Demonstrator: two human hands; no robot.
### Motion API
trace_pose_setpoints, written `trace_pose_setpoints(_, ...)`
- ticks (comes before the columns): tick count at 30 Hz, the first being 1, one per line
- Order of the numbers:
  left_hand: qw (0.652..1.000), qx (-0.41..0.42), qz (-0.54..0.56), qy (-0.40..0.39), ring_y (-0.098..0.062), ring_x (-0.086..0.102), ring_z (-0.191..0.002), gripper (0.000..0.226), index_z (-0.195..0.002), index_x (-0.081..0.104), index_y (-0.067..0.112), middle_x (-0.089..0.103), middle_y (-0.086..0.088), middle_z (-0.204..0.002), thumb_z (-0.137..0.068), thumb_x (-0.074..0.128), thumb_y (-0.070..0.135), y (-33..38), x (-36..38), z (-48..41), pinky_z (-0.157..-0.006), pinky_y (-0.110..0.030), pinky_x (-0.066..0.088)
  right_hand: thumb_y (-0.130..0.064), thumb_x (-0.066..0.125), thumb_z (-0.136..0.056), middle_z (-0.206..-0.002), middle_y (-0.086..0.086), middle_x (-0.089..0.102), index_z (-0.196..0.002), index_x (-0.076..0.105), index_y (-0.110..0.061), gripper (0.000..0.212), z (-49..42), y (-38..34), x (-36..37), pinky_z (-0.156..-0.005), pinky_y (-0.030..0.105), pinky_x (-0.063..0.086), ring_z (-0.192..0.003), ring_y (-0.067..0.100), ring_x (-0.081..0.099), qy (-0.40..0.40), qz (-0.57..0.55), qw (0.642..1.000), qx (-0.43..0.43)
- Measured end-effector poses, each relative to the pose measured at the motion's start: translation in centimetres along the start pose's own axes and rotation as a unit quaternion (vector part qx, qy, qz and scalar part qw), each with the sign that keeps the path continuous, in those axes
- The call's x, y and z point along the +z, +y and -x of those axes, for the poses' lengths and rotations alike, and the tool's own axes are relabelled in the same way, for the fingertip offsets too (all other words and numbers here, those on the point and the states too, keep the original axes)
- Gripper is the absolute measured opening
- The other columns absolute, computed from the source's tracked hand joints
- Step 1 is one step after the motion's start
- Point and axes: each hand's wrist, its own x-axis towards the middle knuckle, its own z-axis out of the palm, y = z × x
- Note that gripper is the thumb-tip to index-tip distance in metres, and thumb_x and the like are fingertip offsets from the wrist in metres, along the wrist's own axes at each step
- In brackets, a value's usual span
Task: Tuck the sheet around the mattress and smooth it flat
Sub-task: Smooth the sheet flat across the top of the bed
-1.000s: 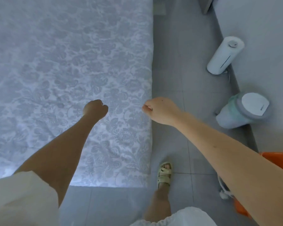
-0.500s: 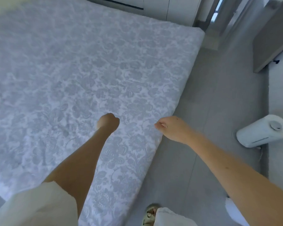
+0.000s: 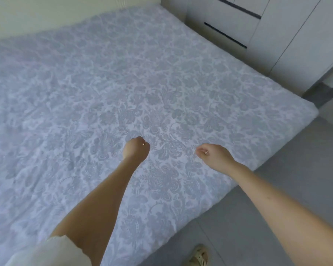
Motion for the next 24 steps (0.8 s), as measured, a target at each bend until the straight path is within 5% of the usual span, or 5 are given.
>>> trace_pose_setpoints(4, 0.998, -0.053, 0.025, 0.022, -0.026, 0.061, -0.092, 0.034, -0.124, 0.055, 0.010, 0.059, -0.010, -0.122, -0.096, 0.043, 0.026, 1.3, 1.2, -2.1, -0.068, -0.029, 0.045, -0.039, 0.043, -0.098, -0.129, -0.004, 0.058, -0.124, 0.057, -0.020, 0.035, -5.1, 2.1, -2.8, -0.088, 0.033, 0.049, -0.106, 0.020, 0.061, -0.032, 0.019, 0.999, -0.024)
trace_pose_setpoints(12, 0.987, -0.132, 0.048, 0.074, -0.030, 0.059, -0.104, 0.044, -0.135, 0.044, 0.010, 0.052, -0.014, -0.132, -0.097, 0.041, 0.031, 4.5, 4.5, -9.7, -0.080, -0.036, 0.049, -0.042, 0.042, -0.098, -0.144, -0.005, 0.046, -0.137, 0.045, -0.025, 0.043, -16.8, 5.4, -5.8, -0.097, 0.027, 0.039, -0.127, 0.016, 0.048, -0.096, 0.063, 0.988, -0.104)
trace_pose_setpoints(18, 0.987, -0.153, -0.011, 0.049, -0.031, 0.029, -0.138, 0.049, -0.142, 0.039, 0.018, 0.036, -0.009, -0.150, -0.098, 0.037, 0.039, 6.3, 10.1, -18.2, -0.108, -0.043, 0.033, -0.042, 0.037, -0.100, -0.154, -0.007, 0.028, -0.147, 0.028, -0.029, 0.050, -27.3, 8.9, -4.7, -0.112, 0.031, 0.025, -0.142, 0.012, 0.025, -0.169, 0.137, 0.960, -0.176)
trace_pose_setpoints(24, 0.977, -0.173, -0.104, 0.062, -0.035, 0.010, -0.145, 0.049, -0.144, 0.033, 0.024, 0.018, -0.011, -0.157, -0.099, 0.029, 0.042, 4.6, 14.6, -27.6, -0.117, -0.049, 0.014, -0.049, 0.027, -0.100, -0.160, 0.002, 0.001, -0.151, 0.007, -0.033, 0.057, -40.5, 9.0, 0.8, -0.119, 0.036, 0.006, -0.147, 0.016, 0.000, -0.215, 0.235, 0.926, -0.202)
